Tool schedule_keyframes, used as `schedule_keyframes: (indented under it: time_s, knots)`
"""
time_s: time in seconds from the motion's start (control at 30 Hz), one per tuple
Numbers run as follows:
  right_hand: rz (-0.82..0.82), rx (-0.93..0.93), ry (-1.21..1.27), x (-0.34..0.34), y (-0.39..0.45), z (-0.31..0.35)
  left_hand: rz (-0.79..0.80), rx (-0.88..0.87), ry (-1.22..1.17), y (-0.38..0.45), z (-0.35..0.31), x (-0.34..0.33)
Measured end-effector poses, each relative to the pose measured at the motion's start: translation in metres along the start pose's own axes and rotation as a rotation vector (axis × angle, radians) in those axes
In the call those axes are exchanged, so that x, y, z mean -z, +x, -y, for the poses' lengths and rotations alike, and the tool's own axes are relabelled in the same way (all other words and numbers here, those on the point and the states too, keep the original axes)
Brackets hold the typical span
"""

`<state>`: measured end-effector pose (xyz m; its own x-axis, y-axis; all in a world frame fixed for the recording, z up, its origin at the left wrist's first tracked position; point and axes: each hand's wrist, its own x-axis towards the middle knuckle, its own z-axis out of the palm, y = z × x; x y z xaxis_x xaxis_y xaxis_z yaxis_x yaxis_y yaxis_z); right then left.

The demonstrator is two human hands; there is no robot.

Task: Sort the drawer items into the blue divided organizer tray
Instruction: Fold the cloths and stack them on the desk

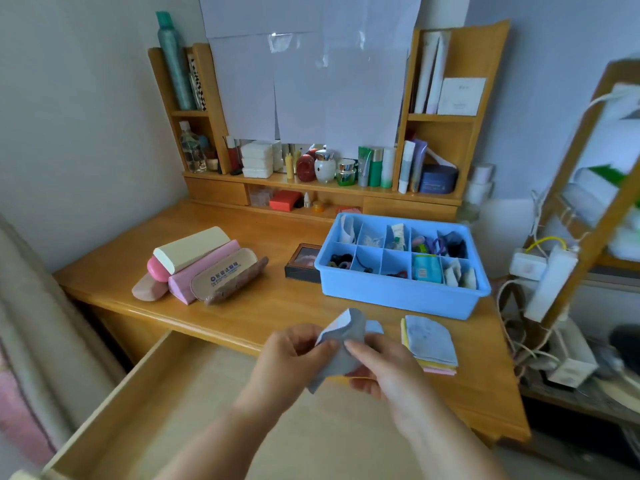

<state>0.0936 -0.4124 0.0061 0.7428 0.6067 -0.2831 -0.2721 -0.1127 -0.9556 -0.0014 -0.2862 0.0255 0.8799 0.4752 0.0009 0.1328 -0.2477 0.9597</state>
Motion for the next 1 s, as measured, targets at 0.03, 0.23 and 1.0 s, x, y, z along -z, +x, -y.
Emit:
schedule_keyframes:
  time_s: [0.03,0.23,1.0]
  knots:
    - [-0.023,-0.023,0.040,0.005,-0.007,-0.003,-0.005,0.016,-0.040,-0.009,-0.001,-0.009]
    - [-0.075,-0.104,0.373,0.030,-0.042,-0.026,-0.139,0.198,-0.305,-0.041,0.006,-0.035]
    - [0.014,-0.054,0.242,0.044,-0.089,-0.057,-0.048,0.300,-0.174,-0.088,0.035,-0.021]
